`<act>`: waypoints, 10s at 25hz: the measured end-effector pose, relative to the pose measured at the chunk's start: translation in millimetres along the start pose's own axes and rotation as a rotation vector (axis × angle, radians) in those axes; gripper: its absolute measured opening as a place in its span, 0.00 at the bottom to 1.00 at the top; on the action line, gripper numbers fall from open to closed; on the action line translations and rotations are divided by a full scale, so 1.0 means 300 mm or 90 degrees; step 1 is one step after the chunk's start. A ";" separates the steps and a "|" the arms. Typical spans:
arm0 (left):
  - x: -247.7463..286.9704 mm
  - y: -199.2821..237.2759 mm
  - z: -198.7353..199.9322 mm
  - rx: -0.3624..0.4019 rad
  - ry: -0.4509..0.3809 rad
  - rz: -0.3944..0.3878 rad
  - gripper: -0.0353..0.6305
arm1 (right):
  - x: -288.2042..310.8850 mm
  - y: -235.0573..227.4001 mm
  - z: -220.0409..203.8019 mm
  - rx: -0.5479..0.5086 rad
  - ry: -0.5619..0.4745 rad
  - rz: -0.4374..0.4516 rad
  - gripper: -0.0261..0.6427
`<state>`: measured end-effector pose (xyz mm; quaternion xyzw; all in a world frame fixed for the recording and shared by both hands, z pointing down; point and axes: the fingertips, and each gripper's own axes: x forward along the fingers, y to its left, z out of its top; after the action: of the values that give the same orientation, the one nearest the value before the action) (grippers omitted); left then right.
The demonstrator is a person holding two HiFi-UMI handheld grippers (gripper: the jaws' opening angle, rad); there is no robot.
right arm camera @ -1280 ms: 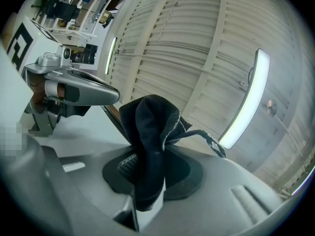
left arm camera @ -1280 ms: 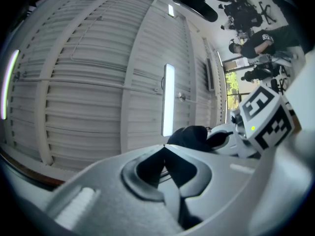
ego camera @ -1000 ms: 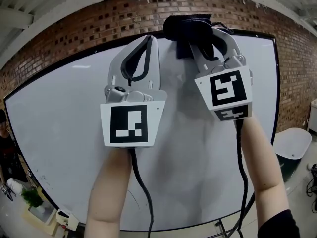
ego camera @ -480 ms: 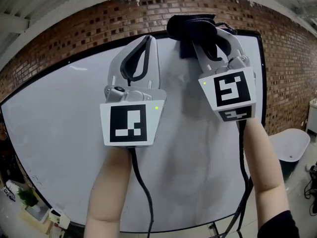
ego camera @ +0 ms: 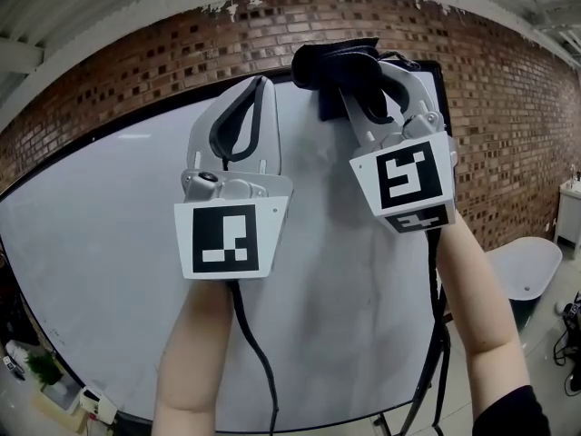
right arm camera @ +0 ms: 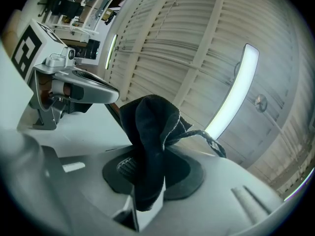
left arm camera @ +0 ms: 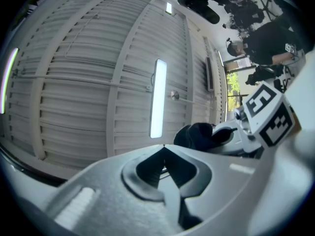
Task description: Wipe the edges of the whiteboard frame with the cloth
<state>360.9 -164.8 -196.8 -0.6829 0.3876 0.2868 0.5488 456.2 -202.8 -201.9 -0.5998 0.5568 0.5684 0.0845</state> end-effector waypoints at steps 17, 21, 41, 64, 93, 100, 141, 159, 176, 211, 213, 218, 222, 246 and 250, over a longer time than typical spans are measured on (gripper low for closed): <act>0.016 -0.062 0.028 -0.033 -0.010 -0.028 0.06 | -0.033 -0.047 -0.043 -0.017 0.039 -0.023 0.16; 0.037 -0.090 0.012 -0.039 0.000 -0.043 0.06 | -0.031 -0.073 -0.051 -0.011 0.043 -0.030 0.16; 0.211 -0.421 0.034 -0.040 -0.011 -0.040 0.06 | -0.147 -0.429 -0.286 0.036 0.031 -0.068 0.16; 0.034 -0.557 0.027 -0.098 0.006 -0.043 0.06 | -0.344 -0.308 -0.379 0.101 0.052 0.001 0.16; -0.445 -0.852 -0.265 -0.186 0.263 -0.048 0.06 | -0.848 0.044 -0.612 0.249 0.159 0.042 0.16; -0.573 -0.912 -0.293 -0.188 0.258 -0.012 0.06 | -0.962 0.143 -0.661 0.272 0.166 0.049 0.16; -1.273 -1.386 -0.566 -0.267 0.550 -0.014 0.06 | -1.637 0.572 -0.929 0.366 0.348 0.090 0.16; -1.618 -1.524 -0.684 -0.276 0.731 -0.011 0.06 | -1.924 0.855 -1.058 0.396 0.466 0.221 0.16; -1.881 -1.682 -0.756 -0.281 0.871 -0.049 0.06 | -2.198 1.052 -1.205 0.411 0.612 0.323 0.18; -2.418 -0.809 -0.788 -0.278 0.877 0.020 0.06 | -1.996 1.763 -0.806 0.395 0.676 0.324 0.17; -2.438 -0.765 -0.782 -0.273 0.884 0.028 0.06 | -1.971 1.802 -0.764 0.395 0.663 0.341 0.17; -2.500 -0.637 -0.798 -0.261 0.869 0.042 0.06 | -1.937 1.887 -0.704 0.392 0.679 0.333 0.17; -2.536 -0.577 -0.813 -0.253 0.871 0.061 0.06 | -1.929 1.867 -0.702 0.387 0.697 0.328 0.17; -2.721 -0.288 -0.833 -0.261 0.887 0.038 0.06 | -1.895 2.116 -0.546 0.425 0.738 0.289 0.17; -2.792 -0.189 -0.845 -0.280 0.878 0.021 0.06 | -1.858 2.250 -0.462 0.429 0.757 0.260 0.17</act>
<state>-47.9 -225.9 576.5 -0.7973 0.5889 -0.1296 0.0251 170.4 -232.6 636.6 -0.6330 0.7552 -0.0537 -0.1612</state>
